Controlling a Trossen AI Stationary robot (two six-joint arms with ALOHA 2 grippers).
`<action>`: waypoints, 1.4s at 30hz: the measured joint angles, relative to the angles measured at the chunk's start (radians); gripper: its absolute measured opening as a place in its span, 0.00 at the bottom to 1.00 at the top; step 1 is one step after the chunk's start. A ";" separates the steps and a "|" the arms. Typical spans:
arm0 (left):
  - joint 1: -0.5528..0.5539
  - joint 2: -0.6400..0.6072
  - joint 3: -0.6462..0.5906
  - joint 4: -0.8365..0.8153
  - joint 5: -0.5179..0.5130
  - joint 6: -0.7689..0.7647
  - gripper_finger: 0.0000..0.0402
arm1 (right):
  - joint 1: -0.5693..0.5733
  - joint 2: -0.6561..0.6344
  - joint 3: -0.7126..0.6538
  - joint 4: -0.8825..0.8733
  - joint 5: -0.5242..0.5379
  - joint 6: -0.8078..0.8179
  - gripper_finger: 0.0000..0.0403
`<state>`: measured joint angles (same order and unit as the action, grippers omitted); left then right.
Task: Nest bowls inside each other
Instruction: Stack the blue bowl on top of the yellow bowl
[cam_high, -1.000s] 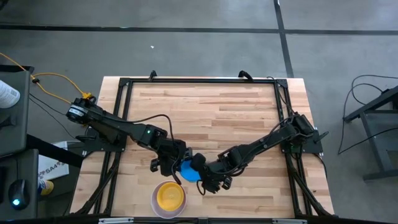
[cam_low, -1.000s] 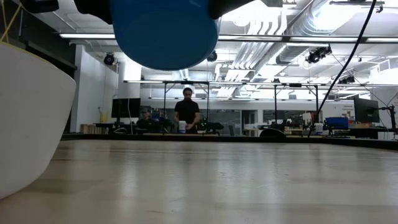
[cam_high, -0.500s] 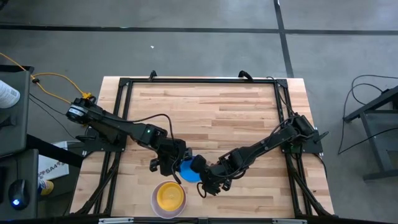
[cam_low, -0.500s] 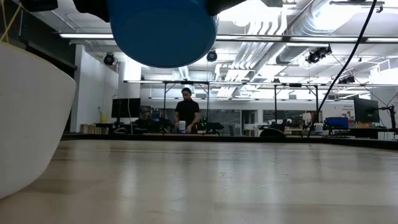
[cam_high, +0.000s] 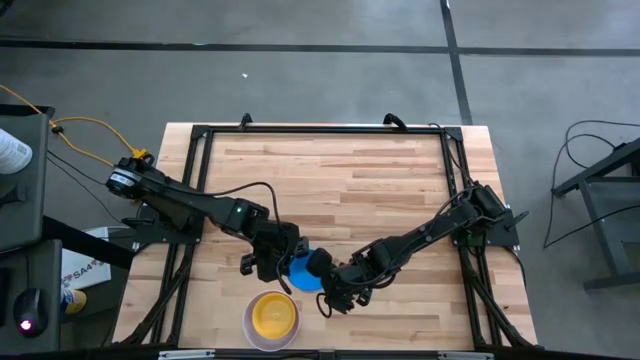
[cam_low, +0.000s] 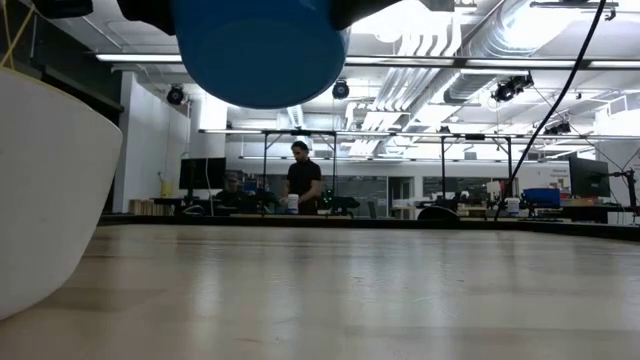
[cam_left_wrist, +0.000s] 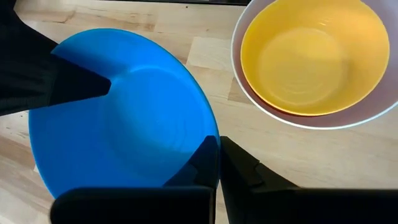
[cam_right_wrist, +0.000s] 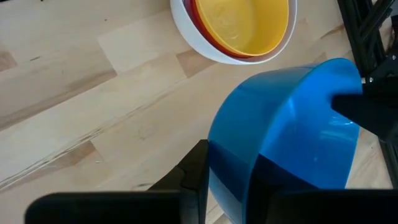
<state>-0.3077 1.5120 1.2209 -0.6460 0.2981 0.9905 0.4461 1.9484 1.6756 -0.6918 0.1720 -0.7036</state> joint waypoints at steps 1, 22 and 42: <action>0.000 0.000 0.000 0.000 0.000 0.000 0.00 | 0.000 0.000 0.000 0.000 0.000 0.000 0.13; -0.001 0.001 0.000 -0.032 0.008 -0.019 0.00 | -0.002 -0.006 0.000 0.017 0.020 0.056 0.36; 0.000 0.013 -0.002 -0.053 -0.022 -0.068 0.00 | 0.098 -0.089 0.002 0.073 0.297 0.081 0.36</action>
<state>-0.3080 1.5249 1.2194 -0.6987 0.2764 0.9223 0.5441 1.8591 1.6775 -0.6191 0.4691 -0.6222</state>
